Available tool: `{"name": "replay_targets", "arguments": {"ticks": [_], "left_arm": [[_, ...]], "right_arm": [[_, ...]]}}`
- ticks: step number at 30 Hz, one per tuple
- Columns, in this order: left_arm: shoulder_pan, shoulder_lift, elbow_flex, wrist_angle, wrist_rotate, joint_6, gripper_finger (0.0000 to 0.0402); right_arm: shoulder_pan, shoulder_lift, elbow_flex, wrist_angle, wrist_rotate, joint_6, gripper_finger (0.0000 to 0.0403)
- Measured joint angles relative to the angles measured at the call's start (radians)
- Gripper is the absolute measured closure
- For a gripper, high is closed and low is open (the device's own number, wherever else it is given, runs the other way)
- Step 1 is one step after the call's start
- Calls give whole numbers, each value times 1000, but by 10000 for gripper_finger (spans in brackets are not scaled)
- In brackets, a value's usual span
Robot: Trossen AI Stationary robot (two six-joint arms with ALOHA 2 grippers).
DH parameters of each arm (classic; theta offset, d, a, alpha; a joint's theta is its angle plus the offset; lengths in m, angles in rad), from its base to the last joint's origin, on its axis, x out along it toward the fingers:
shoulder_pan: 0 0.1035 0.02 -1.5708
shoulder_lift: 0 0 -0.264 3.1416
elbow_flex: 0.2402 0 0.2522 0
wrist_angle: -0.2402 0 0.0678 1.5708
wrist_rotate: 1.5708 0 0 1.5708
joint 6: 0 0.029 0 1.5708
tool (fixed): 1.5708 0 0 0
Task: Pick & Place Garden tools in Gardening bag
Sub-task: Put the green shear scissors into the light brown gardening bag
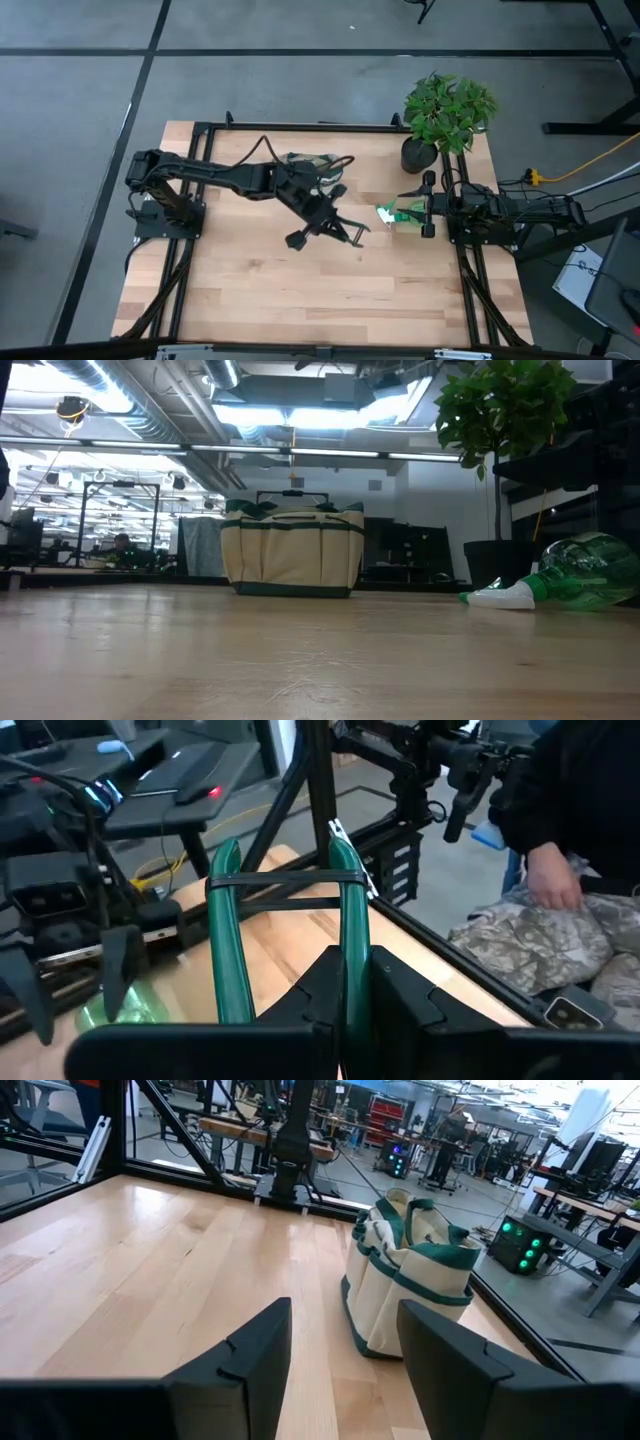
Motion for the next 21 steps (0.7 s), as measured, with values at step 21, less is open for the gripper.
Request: {"name": "replay_targets", "arguments": {"ticks": [21], "left_arm": [[109, 0, 0, 140, -178, -4, 373]], "right_arm": [[0, 0, 0, 0, 0, 0, 217]]}}
